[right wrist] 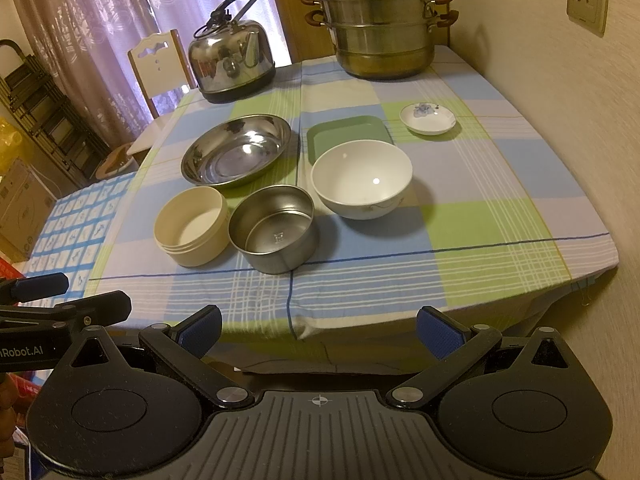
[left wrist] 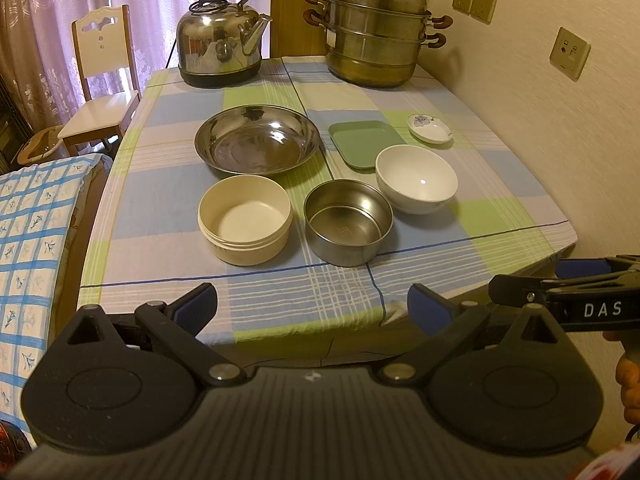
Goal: Organize plates and bowls
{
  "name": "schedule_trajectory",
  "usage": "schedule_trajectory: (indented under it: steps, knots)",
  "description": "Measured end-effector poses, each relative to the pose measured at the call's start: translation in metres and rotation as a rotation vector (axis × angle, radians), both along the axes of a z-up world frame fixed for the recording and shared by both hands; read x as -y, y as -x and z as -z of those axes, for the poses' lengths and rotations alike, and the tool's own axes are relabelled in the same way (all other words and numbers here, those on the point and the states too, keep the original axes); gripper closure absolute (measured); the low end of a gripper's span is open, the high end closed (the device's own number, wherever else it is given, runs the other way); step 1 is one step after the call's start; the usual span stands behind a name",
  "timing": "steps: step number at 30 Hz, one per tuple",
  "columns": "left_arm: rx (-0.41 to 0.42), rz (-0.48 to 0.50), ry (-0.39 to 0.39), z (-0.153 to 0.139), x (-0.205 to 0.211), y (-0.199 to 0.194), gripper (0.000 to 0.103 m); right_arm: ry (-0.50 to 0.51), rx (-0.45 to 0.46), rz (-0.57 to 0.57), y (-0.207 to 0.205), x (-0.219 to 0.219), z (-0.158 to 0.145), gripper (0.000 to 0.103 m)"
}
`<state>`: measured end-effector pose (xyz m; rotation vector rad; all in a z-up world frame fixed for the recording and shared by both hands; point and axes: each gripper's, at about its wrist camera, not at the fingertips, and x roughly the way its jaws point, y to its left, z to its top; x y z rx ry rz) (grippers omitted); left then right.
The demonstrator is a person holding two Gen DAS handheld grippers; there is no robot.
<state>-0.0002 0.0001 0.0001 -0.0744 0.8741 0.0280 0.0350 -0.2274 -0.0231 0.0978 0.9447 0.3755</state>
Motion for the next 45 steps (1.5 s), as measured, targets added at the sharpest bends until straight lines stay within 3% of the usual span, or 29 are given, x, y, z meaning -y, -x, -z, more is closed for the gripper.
schedule_trajectory:
  steps: [45]
  knots:
    - [-0.003, -0.001, 0.01, 0.0034, 0.0045, -0.0014, 0.002, 0.002, 0.004, -0.002, -0.0051, -0.0045, 0.0006, 0.0]
